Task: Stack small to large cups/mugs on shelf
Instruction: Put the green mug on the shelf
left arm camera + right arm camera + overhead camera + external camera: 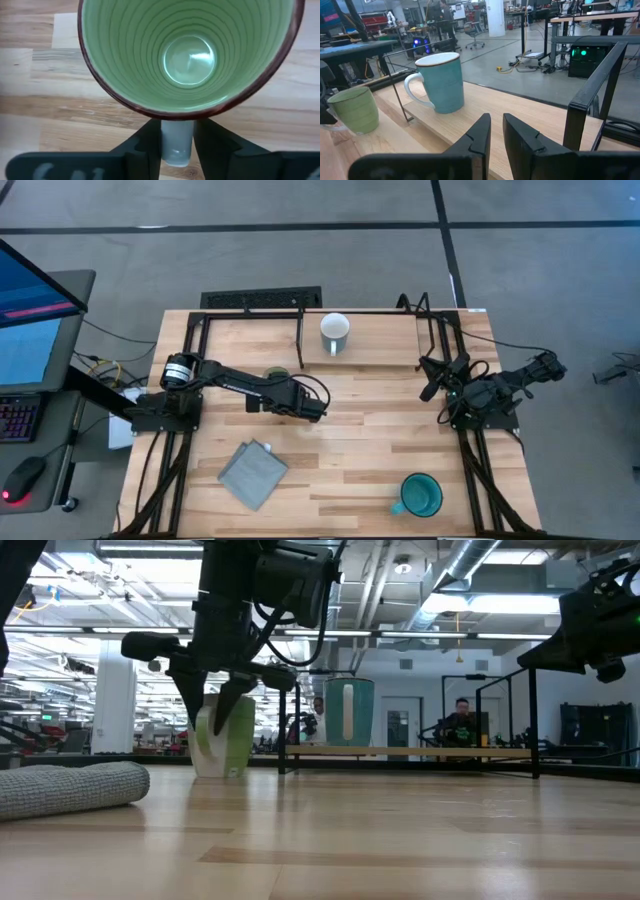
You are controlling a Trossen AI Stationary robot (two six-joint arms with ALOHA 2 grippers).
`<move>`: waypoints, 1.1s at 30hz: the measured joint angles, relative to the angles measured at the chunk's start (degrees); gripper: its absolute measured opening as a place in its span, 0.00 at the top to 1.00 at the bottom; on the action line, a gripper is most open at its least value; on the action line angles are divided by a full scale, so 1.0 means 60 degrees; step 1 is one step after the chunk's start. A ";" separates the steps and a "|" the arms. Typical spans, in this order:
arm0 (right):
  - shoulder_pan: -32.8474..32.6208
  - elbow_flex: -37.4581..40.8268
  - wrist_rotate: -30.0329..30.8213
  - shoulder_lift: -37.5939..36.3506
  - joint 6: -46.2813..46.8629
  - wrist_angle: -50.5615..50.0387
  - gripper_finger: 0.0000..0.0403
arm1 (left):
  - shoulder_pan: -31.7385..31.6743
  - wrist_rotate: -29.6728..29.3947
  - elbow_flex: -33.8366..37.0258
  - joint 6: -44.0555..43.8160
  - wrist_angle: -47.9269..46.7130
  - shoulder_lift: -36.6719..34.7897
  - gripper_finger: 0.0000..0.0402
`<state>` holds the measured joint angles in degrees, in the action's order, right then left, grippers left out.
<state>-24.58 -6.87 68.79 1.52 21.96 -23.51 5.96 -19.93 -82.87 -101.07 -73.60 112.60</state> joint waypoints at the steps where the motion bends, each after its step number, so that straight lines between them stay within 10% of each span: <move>1: -0.0002 0.0000 0.0000 0.0000 0.0000 0.0000 0.82 | 0.0000 0.0001 0.0000 0.0070 0.0005 0.0000 0.77; 33: 0.0000 0.0001 -0.0004 0.0000 0.0010 0.0000 0.82 | -0.0004 -0.0024 0.0005 0.0242 0.1088 0.0007 0.85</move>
<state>-24.58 -6.87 68.77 1.52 22.01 -23.51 5.93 -20.07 -82.84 -99.61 -67.07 112.64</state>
